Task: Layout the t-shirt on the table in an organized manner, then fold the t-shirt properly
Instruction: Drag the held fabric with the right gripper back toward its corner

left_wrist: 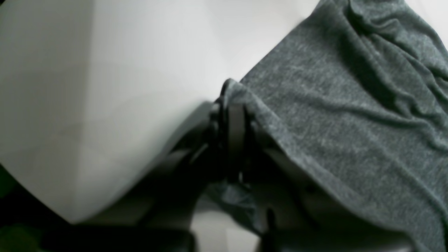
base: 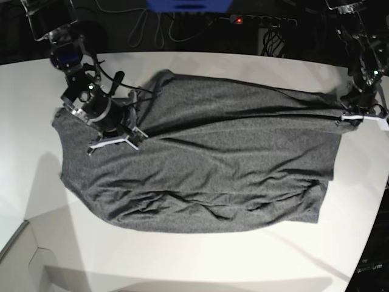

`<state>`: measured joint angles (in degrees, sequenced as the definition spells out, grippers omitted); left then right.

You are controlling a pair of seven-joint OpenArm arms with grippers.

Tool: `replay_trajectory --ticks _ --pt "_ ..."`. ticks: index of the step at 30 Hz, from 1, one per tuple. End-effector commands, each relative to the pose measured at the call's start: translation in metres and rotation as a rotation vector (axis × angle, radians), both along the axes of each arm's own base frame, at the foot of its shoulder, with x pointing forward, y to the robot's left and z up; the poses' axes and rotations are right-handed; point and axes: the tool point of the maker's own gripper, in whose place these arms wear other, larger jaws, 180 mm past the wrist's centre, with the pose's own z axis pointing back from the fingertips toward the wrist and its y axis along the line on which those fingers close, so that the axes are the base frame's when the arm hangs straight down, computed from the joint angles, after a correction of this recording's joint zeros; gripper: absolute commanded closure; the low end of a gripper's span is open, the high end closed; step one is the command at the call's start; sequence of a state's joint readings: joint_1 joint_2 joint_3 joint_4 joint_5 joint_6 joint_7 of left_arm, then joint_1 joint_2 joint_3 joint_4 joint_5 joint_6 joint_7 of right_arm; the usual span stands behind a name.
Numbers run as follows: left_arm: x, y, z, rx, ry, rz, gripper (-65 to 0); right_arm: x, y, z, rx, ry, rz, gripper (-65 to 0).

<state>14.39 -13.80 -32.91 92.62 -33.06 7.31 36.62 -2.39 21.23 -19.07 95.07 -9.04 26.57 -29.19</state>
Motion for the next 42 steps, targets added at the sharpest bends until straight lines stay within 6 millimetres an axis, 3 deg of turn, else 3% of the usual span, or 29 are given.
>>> replay_trajectory --ticks 1,8,15,26,36,38,42 --pt "0.007 0.008 0.016 0.038 -0.044 0.003 -0.2 0.009 0.001 0.016 0.012 -0.051 0.008 0.0" --pt "0.007 0.009 0.017 0.039 -0.046 0.004 -0.2 0.016 0.007 0.031 0.027 -0.094 0.018 0.0" --pt "0.008 0.009 0.019 0.043 -0.051 0.001 -0.2 0.036 0.014 0.052 0.048 -0.155 0.015 0.0" --pt "0.007 0.009 0.019 0.043 -0.049 0.001 -0.2 0.054 -0.005 0.047 0.056 -0.140 -0.077 0.0" --pt "0.007 0.009 0.019 0.043 -0.049 0.001 -0.2 0.052 -0.004 0.041 0.056 -0.125 -0.075 0.0" --pt "0.007 0.009 0.019 0.043 -0.049 0.001 -0.2 0.051 -0.002 0.040 0.054 -0.120 -0.070 -3.0" --pt "0.007 0.009 0.019 0.043 -0.049 0.001 -0.2 0.047 0.000 0.027 0.045 -0.085 -0.060 -20.2"
